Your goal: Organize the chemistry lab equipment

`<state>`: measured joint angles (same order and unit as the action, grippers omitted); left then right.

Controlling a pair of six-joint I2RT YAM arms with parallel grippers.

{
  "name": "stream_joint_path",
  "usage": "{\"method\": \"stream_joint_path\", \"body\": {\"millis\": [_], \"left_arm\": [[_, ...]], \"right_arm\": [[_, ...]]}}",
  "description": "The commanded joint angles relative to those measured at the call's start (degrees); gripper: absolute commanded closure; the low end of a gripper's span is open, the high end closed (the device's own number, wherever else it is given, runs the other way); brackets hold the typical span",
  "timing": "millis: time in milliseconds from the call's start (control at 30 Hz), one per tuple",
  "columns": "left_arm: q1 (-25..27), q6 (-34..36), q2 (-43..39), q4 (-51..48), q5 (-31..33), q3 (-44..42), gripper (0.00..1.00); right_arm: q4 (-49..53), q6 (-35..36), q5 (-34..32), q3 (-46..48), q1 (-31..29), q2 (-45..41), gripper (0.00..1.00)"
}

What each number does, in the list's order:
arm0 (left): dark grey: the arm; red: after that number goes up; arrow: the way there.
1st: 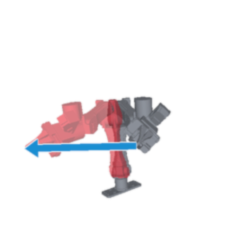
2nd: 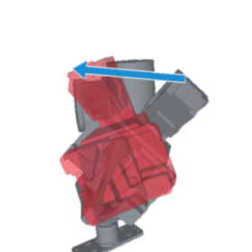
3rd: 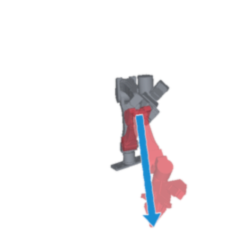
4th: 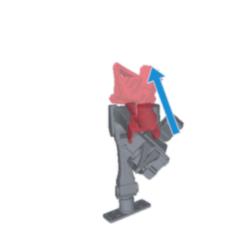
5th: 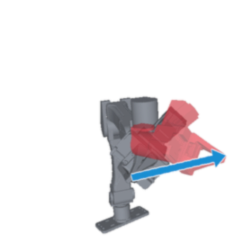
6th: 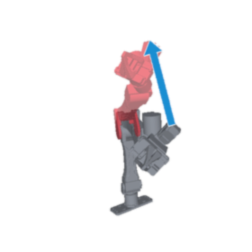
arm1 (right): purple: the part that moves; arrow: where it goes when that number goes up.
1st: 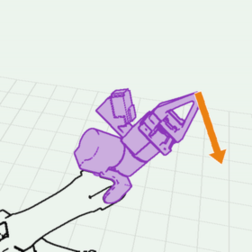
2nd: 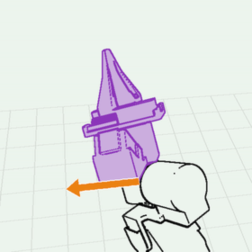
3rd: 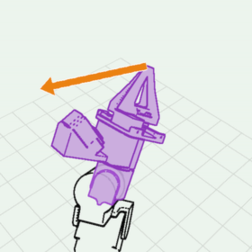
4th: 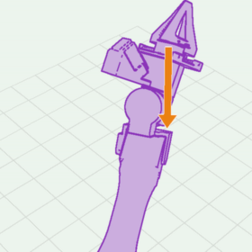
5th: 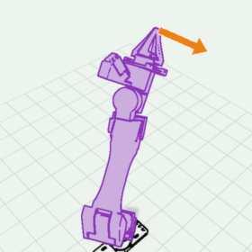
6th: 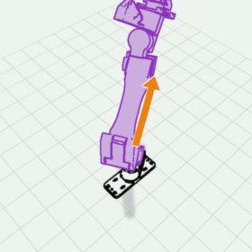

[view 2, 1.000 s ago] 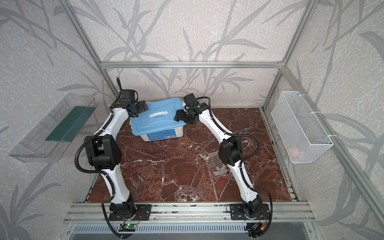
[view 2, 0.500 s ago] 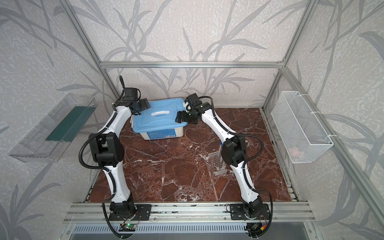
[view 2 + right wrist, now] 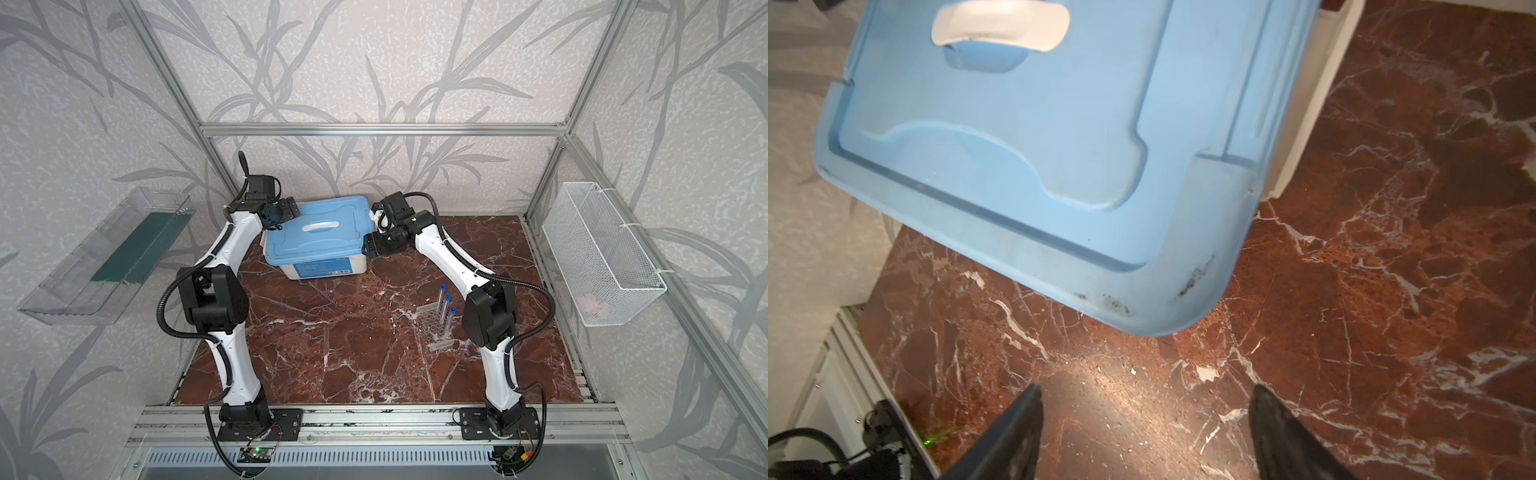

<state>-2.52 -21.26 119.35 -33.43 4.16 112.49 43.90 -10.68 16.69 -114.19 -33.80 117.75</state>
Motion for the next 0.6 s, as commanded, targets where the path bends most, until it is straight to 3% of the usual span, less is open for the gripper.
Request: {"method": "stream_joint_path", "body": {"millis": [0, 333, 567], "left_arm": [[-0.3, -0.1, 1.34, -6.71, -0.28, 0.69, 0.02], [-0.63, 0.22, -0.41, -9.19, 0.12, 3.46, 0.01], [-1.49, 1.13, 0.73, -10.75, 0.57, 5.33, 0.01]], "right_arm": [[0.08, 7.57, -3.82, 0.31, -1.41, -1.15, 0.25], [1.91, 12.78, -5.85, -8.13, -2.82, 5.24, 0.34], [3.14, 11.0, -5.52, -12.26, -3.15, 8.14, 0.35]]}}
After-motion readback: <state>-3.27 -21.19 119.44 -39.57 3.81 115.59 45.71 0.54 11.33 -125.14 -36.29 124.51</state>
